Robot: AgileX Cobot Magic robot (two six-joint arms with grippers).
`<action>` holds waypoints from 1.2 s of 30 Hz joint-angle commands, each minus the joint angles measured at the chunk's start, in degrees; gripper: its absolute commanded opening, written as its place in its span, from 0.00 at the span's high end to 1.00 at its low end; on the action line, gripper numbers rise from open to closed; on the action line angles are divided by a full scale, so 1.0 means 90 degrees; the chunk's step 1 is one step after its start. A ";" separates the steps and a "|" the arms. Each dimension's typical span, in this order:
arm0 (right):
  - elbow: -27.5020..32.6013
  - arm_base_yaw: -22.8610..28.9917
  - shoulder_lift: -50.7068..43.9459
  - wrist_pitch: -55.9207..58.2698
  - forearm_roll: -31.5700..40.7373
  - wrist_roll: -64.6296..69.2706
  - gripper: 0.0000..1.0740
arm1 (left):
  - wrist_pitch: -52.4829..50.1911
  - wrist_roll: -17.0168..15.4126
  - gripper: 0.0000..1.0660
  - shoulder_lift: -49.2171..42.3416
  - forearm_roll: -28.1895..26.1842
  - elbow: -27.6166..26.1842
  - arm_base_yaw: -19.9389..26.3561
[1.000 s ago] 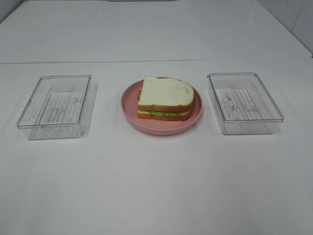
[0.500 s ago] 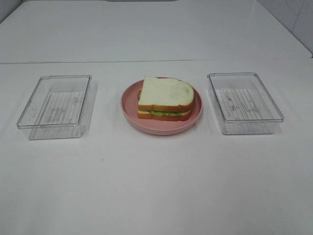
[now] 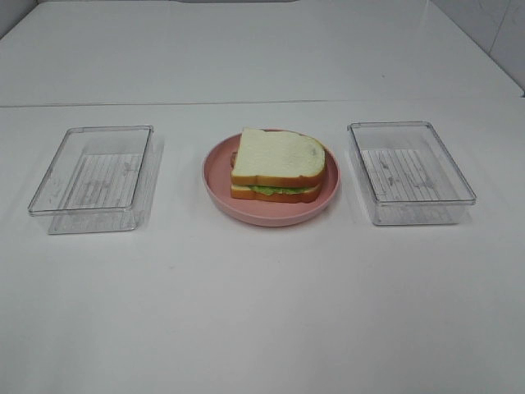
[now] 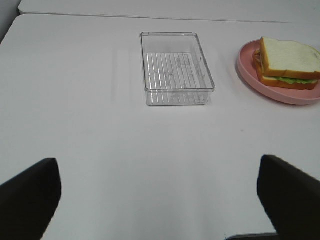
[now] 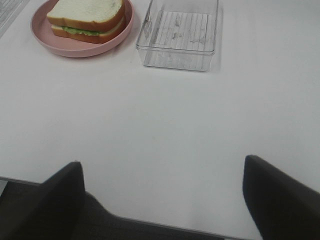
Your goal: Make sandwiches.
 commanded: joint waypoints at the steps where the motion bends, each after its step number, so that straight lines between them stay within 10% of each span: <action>1: 0.0006 0.0000 -0.0191 -0.0032 -0.0038 0.0032 0.21 | -0.0070 0.0000 0.04 -0.0121 -0.0076 0.0019 0.0025; 36: 0.0006 -0.0668 -0.0185 -0.0032 0.0197 0.0032 0.21 | -0.0070 0.0000 0.04 -0.0102 -0.0083 0.0019 0.0025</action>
